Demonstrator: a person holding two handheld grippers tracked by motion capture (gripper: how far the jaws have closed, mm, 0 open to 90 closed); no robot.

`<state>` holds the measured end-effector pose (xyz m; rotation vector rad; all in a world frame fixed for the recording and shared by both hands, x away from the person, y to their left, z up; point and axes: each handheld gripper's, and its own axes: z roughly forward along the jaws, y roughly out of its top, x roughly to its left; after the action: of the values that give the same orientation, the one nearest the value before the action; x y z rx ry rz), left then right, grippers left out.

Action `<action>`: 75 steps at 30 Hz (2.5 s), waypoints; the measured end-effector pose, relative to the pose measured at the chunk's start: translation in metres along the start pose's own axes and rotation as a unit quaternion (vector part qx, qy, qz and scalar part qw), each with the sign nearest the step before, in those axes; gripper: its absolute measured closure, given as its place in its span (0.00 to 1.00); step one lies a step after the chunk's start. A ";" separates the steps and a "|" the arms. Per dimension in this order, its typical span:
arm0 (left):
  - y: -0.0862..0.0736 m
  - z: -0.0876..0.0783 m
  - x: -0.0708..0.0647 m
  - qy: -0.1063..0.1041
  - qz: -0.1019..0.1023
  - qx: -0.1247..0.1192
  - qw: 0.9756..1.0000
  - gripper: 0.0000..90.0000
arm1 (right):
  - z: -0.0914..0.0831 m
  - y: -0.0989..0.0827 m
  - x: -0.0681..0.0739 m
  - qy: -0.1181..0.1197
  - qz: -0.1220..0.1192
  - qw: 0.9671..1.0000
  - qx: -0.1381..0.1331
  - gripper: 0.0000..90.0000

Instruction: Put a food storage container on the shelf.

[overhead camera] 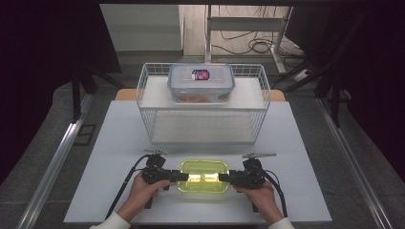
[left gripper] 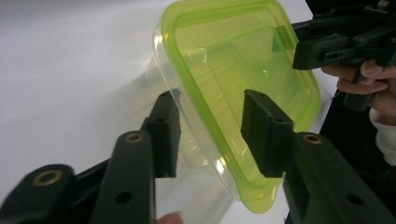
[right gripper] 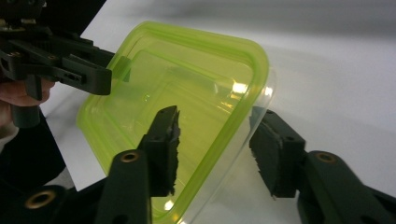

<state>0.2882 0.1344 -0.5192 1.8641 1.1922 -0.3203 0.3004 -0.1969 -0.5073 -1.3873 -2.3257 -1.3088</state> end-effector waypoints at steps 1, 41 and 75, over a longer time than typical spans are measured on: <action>-0.001 0.000 0.000 0.004 -0.001 -0.002 1.000 0.71 | -0.001 -0.001 0.000 0.000 0.004 1.000 -0.002 0.63; -0.023 -0.011 -0.015 0.005 0.026 -0.041 0.999 0.83 | -0.018 -0.014 0.008 0.015 0.014 0.999 -0.045 0.88; -0.014 -0.032 -0.034 0.022 0.089 -0.078 0.993 0.85 | -0.034 -0.005 0.029 -0.003 -0.060 0.994 -0.087 0.89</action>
<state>0.2520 0.1411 -0.4865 1.8328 1.0396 -0.0848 0.2703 -0.2037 -0.4750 -1.3166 -2.3810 -1.5774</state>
